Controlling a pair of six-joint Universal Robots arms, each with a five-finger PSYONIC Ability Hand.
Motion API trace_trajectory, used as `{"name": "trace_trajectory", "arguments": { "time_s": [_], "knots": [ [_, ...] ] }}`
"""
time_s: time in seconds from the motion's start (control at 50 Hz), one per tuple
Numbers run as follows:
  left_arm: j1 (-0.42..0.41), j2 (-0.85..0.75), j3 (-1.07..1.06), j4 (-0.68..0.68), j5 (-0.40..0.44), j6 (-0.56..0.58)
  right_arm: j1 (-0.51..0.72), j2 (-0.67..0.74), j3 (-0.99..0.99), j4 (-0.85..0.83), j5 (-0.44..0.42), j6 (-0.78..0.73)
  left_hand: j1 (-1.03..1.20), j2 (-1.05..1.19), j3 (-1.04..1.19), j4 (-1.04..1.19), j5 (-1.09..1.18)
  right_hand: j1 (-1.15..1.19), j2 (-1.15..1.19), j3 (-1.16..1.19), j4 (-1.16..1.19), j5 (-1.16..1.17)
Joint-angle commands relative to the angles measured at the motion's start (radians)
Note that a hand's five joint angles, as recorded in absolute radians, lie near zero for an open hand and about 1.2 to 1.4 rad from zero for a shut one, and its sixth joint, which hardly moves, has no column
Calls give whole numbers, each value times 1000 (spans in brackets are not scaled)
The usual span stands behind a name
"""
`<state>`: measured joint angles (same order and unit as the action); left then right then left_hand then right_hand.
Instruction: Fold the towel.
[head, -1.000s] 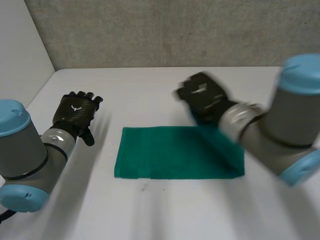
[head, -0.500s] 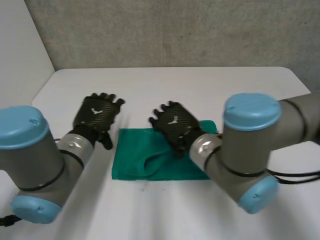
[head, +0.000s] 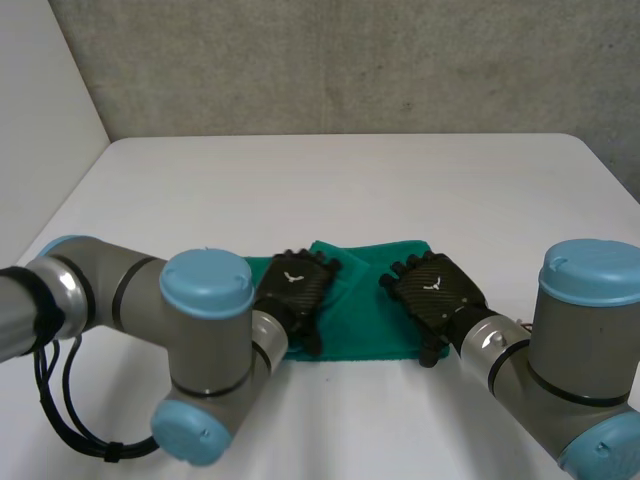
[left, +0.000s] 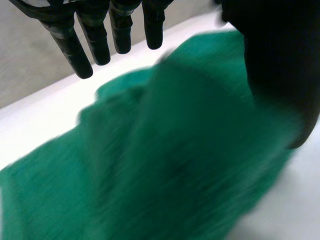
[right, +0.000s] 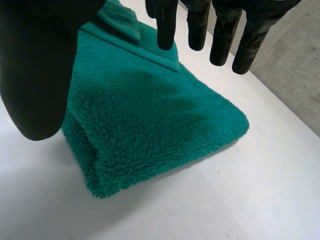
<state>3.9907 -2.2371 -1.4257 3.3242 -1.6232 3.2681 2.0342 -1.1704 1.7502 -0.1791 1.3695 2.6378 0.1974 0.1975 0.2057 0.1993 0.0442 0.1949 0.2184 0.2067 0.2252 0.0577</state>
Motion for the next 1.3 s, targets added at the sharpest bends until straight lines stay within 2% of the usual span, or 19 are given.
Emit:
{"name": "trace_trajectory", "arguments": {
  "time_s": [0.02,0.1,0.16,0.2,0.4,0.68,0.78,0.86,0.9,0.98,1.04,1.14,1.22,1.3],
  "knots": [
    [131,-53,67,-9,-147,9,4,9,-5,1,-4,-1,25,25,16,23,3,239,215,227,208,201],
    [169,-45,67,-11,-184,7,4,9,-3,-8,-6,-1,25,25,17,23,4,310,286,298,280,273],
    [217,-1,44,-14,-265,2,4,9,-3,-13,-4,-1,19,19,11,17,-2,313,289,301,283,276],
    [222,14,27,-15,-273,-1,4,9,-3,-13,-4,-1,16,16,8,14,-5,316,292,304,285,278],
    [185,77,-78,-14,-210,-2,15,9,-3,-19,2,7,4,4,-4,3,-17,316,292,304,285,278],
    [169,152,-124,-14,-210,-2,-20,14,43,-51,25,-2,1,1,-7,0,-20,468,445,457,438,431],
    [168,172,-143,-14,-208,-4,-61,14,51,-48,25,-4,-2,-2,-10,-3,-23,656,633,644,626,619],
    [168,182,-157,-14,-208,-4,-72,17,52,-42,20,-5,-2,-2,-10,-3,-23,688,665,677,658,651],
    [165,191,-166,-14,-208,-4,-83,38,52,-40,16,-10,-2,-2,-10,-3,-23,820,797,809,790,783],
    [159,198,-174,-14,-208,-4,-91,51,49,-39,14,-7,-2,-2,-10,-3,-23,806,783,794,776,769],
    [154,223,-188,-14,-208,-4,-88,52,45,-33,22,-9,-2,-2,-10,-3,-23,589,566,577,559,552],
    [154,232,-199,-14,-208,-4,-88,49,43,-23,19,21,-2,-2,-10,-3,-23,457,433,445,427,420],
    [154,232,-200,-14,-208,-4,-89,41,43,-20,17,57,-2,-2,-10,-3,-23,421,398,410,391,384],
    [154,234,-203,-14,-208,-4,-88,38,43,-20,-23,155,-2,-2,-10,-3,-23,433,410,421,403,396]
  ]
}}
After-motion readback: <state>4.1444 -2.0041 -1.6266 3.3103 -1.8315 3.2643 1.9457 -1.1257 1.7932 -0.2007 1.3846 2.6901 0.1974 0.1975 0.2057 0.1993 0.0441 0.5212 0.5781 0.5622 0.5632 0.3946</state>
